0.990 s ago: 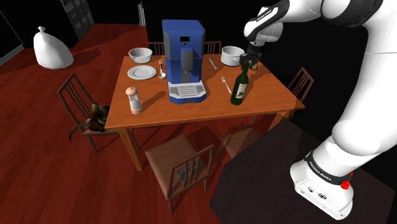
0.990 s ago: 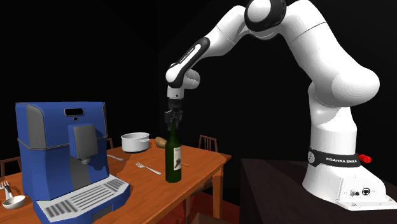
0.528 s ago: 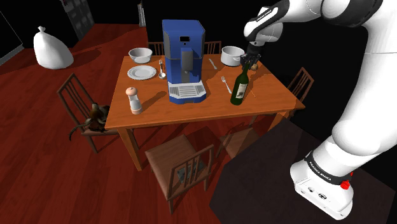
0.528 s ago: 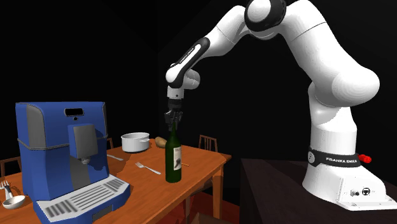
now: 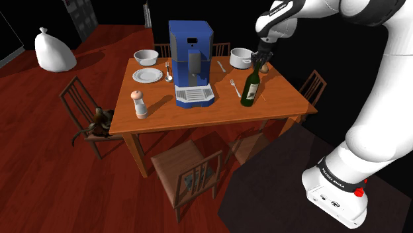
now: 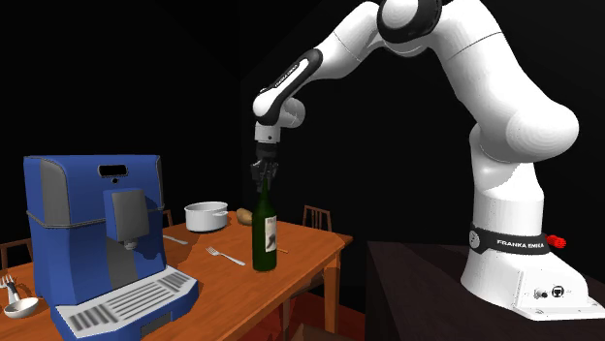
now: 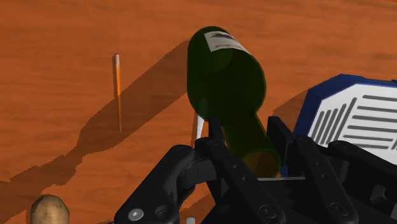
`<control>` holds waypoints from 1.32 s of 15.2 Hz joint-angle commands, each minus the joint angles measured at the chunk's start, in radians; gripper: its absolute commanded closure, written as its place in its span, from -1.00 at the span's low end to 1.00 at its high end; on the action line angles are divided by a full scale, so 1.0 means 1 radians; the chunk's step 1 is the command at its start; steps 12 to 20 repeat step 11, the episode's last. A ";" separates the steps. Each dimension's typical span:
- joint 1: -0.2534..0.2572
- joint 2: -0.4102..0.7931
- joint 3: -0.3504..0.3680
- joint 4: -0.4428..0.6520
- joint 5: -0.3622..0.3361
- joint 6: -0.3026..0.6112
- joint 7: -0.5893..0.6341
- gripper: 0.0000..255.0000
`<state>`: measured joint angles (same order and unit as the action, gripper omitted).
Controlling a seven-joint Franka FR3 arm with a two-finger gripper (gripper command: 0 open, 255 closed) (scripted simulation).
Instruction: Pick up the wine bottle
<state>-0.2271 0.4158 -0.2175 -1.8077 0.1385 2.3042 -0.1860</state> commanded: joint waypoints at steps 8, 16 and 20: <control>0.005 -0.056 -0.009 0.044 -0.020 -0.099 0.014 1.00; 0.006 -0.063 -0.010 0.051 -0.022 -0.112 0.016 1.00; 0.006 -0.063 -0.010 0.051 -0.022 -0.112 0.016 1.00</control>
